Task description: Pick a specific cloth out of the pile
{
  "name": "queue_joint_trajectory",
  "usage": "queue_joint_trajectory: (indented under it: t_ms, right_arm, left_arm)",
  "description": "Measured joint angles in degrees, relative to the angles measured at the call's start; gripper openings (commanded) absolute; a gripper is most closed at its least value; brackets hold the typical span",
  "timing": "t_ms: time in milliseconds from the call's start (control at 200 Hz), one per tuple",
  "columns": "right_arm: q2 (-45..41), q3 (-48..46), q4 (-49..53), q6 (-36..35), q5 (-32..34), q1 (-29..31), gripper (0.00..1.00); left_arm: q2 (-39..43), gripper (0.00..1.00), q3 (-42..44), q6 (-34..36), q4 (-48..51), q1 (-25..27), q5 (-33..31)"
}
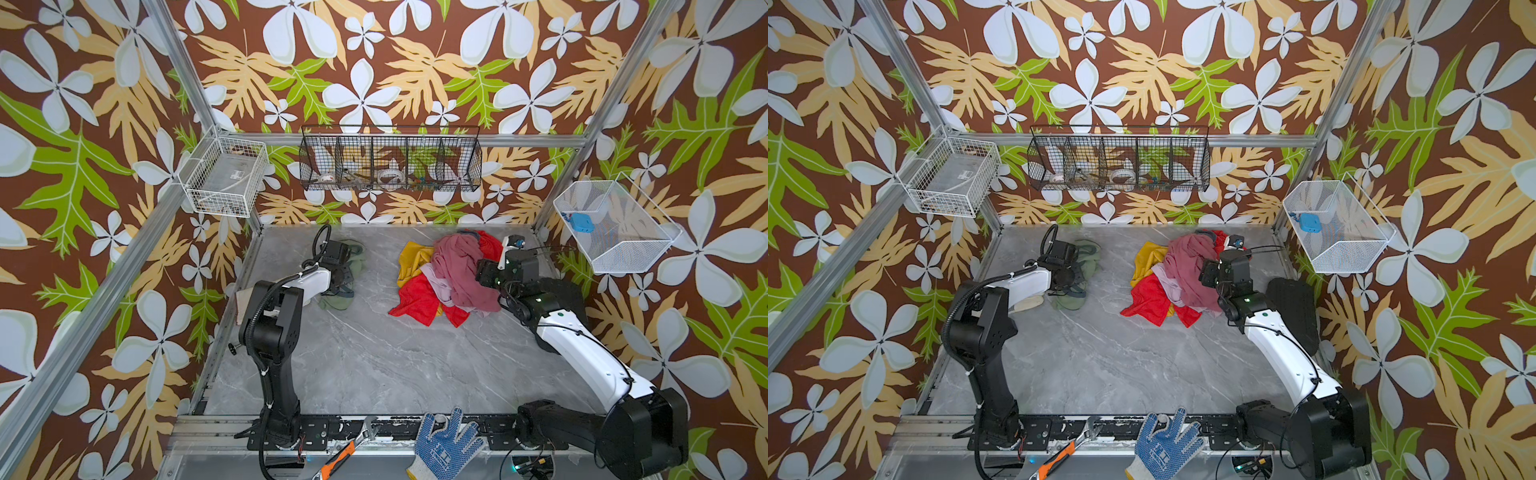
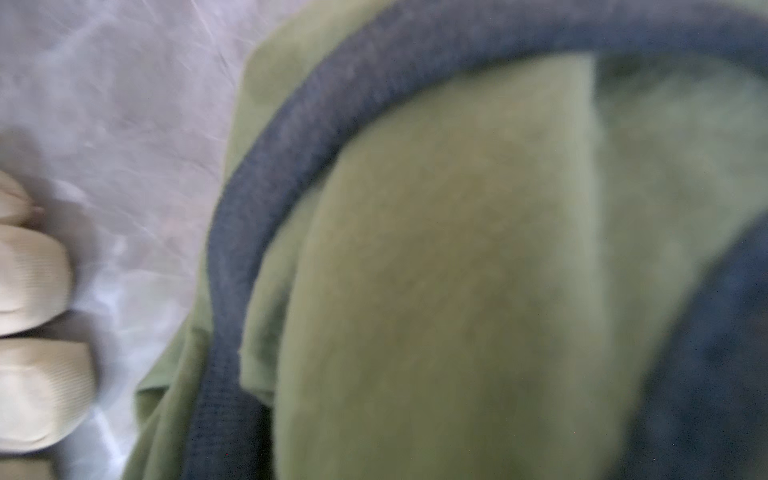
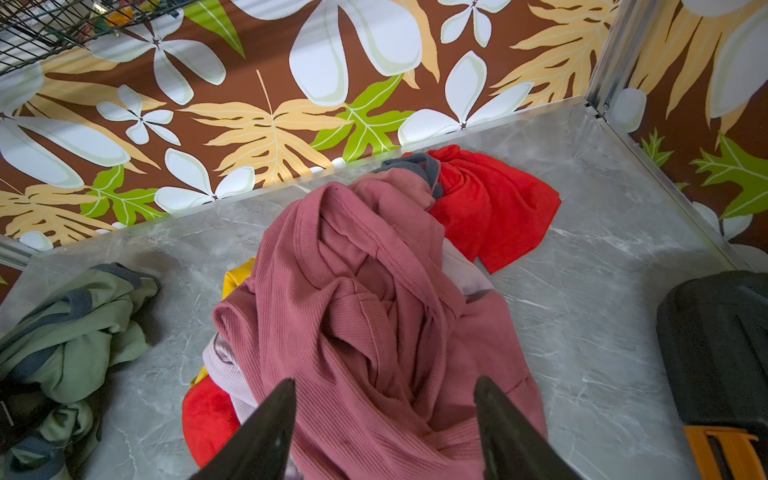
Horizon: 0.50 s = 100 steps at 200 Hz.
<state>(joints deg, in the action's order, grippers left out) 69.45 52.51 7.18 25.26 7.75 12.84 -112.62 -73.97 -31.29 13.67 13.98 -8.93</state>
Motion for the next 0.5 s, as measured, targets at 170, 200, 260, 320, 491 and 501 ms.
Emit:
queue_joint_trajectory:
  t_ms: [170,200,260,320,491,501]
  right_arm:
    - [-1.14,-0.09,0.55,-0.28,0.59,0.0,0.68]
    - [-1.38,-0.24,0.52,-0.33,0.94,0.0,0.69]
    - [-1.86,-0.57,0.63,-0.48,1.31,0.0,0.69]
    - [-2.23,-0.9,1.03,-0.55,1.66,0.0,0.69]
    - [-2.6,-1.44,2.19,-1.05,2.64,0.0,0.69]
    - [-2.6,-1.44,2.25,-1.2,2.71,0.0,0.7]
  left_arm:
    - [-4.07,0.0,-4.61,-0.59,3.08,-0.09,0.46]
    - [-4.7,0.0,-5.42,-0.7,3.45,-0.15,0.44]
    - [-5.86,0.0,-6.88,-1.14,3.96,-0.35,0.55]
    - [-6.64,0.04,-7.82,-1.46,4.04,-0.52,0.61]
    - [-7.23,0.36,-8.48,-2.21,3.48,-0.85,1.9]
    - [-7.23,0.37,-8.48,-2.32,3.23,-0.83,1.97]
